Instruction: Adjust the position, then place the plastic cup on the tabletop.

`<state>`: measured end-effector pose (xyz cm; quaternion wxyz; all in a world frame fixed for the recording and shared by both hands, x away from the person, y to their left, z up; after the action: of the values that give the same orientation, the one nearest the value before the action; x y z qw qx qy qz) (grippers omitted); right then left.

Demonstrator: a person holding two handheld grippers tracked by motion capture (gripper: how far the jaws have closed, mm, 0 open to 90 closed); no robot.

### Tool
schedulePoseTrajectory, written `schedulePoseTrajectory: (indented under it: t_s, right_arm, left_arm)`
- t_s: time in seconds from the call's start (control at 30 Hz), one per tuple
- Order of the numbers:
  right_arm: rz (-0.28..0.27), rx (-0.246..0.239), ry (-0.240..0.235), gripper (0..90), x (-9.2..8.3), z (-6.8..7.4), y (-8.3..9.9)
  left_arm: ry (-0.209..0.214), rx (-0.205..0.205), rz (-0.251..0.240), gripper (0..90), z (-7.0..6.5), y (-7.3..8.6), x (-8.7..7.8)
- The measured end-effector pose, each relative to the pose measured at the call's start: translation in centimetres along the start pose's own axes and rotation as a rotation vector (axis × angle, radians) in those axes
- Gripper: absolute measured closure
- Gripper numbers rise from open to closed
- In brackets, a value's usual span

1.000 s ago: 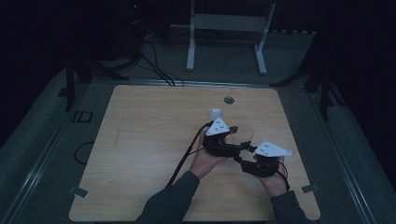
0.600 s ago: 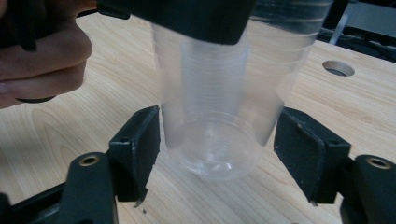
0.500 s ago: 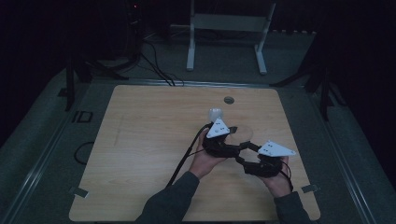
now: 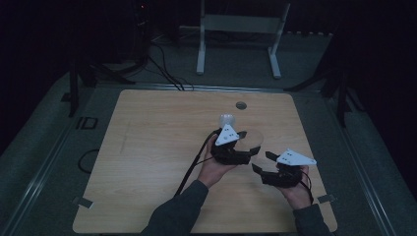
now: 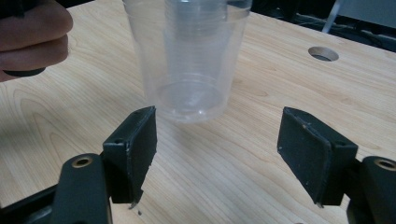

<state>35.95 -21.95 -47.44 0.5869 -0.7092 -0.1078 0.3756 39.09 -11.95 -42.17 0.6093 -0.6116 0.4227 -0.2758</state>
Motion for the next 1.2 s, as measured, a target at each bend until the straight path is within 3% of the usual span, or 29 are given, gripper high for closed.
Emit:
schedulePoseTrajectory:
  t_s: [0.5, 0.63, 1.2]
  right_arm:
    - [-0.005, 0.017, 0.024, 28.2, -0.4, -0.8, 0.2]
    - [-0.01, 0.021, 0.028, 28.2, -0.6, -0.9, 0.1]
    - [-0.034, 0.034, 0.048, 28.3, -1.2, -1.6, -0.4]
  left_arm:
    - [-0.02, 0.026, -0.005, 29.2, 0.1, 0.0, -0.1]
    - [-0.007, 0.027, -0.013, 29.2, -0.1, 0.0, -0.1]
    - [-0.016, 0.033, -0.027, 29.2, -0.3, 0.6, 0.6]
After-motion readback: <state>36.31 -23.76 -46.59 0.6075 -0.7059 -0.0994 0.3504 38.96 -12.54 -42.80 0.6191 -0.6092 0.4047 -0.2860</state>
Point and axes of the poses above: each handheld gripper's, and its own axes: x roughly forward along the jaws, y roughly out of its underside, z roughly to its left, the point moved 9 cm from there along x, roughly forward along the jaws, and after that the axes turned 4 degrees about -z, right-handed, at the moved point
